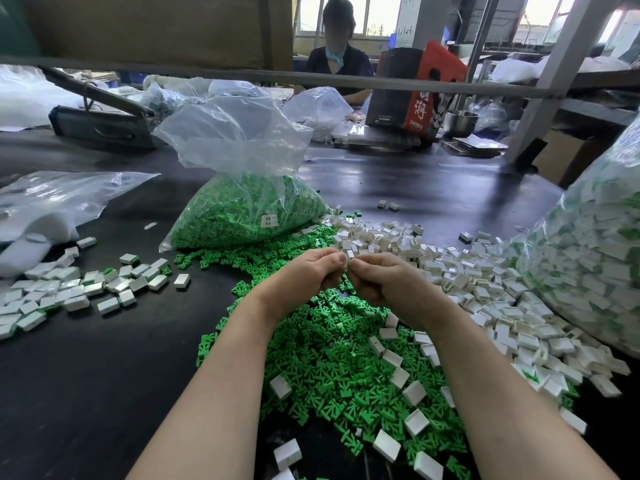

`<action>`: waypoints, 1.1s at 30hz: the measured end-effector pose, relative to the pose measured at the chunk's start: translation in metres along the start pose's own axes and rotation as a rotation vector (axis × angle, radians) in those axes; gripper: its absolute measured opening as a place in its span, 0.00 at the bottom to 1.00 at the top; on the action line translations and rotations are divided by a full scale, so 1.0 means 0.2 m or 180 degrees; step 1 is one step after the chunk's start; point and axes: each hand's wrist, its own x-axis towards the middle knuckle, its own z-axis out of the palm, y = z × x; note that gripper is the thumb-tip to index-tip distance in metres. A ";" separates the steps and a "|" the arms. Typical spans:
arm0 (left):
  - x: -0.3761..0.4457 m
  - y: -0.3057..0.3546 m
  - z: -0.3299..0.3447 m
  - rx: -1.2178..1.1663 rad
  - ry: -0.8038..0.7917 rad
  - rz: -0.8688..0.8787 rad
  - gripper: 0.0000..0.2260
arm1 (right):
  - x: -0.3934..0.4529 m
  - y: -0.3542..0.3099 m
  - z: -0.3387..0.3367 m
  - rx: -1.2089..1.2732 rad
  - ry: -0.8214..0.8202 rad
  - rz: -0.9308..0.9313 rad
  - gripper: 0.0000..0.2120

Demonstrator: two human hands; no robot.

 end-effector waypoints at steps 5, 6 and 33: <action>0.00 0.01 0.00 -0.0052 -0.0145 -0.0021 0.12 | 0.01 0.04 -0.01 0.0482 -0.0134 0.0034 0.15; 0.00 0.01 0.01 -0.0032 -0.0161 -0.0030 0.13 | 0.01 0.05 -0.02 0.0471 -0.0139 0.0027 0.14; -0.04 0.06 -0.04 0.0064 -0.0228 -0.0036 0.09 | 0.02 0.05 -0.02 0.0369 0.0194 -0.0129 0.17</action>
